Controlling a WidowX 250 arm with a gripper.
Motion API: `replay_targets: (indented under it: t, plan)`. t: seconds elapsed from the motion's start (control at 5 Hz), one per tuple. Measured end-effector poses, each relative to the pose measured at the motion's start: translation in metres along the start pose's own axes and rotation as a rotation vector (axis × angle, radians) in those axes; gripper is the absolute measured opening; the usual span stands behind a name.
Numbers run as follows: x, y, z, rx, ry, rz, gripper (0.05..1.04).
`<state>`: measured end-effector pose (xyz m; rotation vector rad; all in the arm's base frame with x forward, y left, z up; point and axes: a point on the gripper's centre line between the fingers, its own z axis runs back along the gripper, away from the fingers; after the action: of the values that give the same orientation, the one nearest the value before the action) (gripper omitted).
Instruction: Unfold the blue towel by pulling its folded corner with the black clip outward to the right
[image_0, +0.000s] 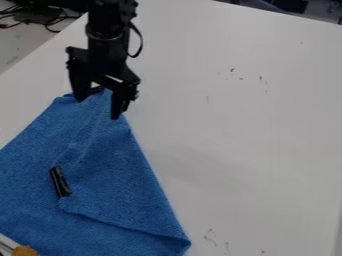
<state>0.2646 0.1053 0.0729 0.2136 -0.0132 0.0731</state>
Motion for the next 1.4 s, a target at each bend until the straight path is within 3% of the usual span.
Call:
replay_targets:
  t: [0.2,0.4,0.8,1.4]
  plan:
    - [-0.029,0.007,-0.007,-0.024,-0.004,0.076,1.001]
    - [-0.065,0.019,-0.018,-0.038,0.038,0.171,1.001]
    - [-0.100,0.011,-0.044,-0.086,0.082,0.258,1.001]
    - [-0.085,0.000,-0.067,-0.126,0.089,0.231,0.965]
